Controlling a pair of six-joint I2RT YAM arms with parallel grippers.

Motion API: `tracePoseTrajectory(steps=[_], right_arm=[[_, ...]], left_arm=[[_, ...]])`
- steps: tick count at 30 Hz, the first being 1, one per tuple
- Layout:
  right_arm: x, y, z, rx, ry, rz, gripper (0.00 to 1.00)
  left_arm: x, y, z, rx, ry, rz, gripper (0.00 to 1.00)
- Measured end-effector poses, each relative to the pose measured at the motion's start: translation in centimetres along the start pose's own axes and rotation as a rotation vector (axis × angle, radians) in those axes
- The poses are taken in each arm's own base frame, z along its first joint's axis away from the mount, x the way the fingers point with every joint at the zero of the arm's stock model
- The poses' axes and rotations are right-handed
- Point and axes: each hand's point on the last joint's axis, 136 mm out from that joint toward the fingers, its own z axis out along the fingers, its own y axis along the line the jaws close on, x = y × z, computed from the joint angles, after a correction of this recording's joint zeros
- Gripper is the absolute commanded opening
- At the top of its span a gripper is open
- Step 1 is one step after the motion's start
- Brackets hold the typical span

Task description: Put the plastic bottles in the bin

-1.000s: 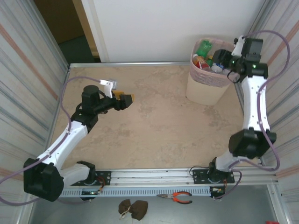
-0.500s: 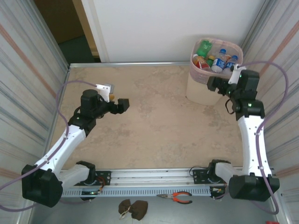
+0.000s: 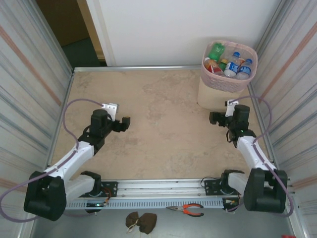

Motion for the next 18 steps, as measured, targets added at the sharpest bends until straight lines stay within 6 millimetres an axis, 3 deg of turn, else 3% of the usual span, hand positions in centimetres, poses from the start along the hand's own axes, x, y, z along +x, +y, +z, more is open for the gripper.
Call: tracePoseTrajectory(steps=[6,13,18], right_arm=[[1.4,-0.3,3.1,0.003,-0.052,0.02,0.99],[2.1,-1.6,5.4,0.057,-0.129,0.072,0.99],[3.3,-2.0,6.1,0.076,-0.131,0.092,0.99]], left_arm=[[0.4,2.9,0.8,-0.148,-0.045,0.08,0.99],[3.9,7.2,3.0,-0.228,-0.037,0.047,0.99],[3.3,8.4,4.2,-0.201,-0.102,0.005,0.99]])
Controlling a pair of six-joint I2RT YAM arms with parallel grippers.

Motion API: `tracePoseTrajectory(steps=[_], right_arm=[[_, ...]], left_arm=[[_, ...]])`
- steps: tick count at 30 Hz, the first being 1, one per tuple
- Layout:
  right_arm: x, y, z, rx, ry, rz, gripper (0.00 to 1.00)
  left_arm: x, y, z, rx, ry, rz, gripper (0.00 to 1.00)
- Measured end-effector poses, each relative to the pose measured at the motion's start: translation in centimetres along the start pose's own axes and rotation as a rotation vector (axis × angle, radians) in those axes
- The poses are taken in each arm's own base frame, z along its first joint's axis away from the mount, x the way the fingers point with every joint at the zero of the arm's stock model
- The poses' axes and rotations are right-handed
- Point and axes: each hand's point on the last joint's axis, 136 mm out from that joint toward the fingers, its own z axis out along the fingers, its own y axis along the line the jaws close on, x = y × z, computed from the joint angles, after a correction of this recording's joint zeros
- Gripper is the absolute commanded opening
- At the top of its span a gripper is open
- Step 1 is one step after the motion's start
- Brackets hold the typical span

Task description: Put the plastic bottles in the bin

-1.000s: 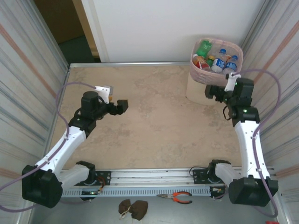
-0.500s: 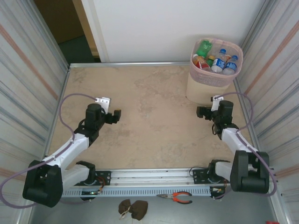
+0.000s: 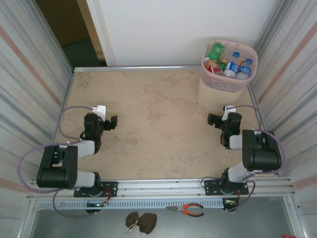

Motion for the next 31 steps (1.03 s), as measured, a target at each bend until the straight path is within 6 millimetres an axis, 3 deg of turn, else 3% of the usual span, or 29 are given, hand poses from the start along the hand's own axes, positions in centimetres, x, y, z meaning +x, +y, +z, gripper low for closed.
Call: tracePoseTrajectory(steps=[8,15,31], right_arm=[[-2.4,0.9,0.6,-0.005,-0.054,-0.014,0.99],[-2.4,0.9,0.6,-0.003,-0.054,-0.014,0.99],[-2.2,0.9,0.6,-0.003,-0.046,-0.014,0.99]], left_arm=[[1.1,-1.3,1.5,0.087,0.001,-0.018,0.99],[-0.8,-0.7,2.3,0.104,-0.028,-0.04,0.99],[-0.3,-0.9,2.2,0.118,-0.007,-0.042,0.99]])
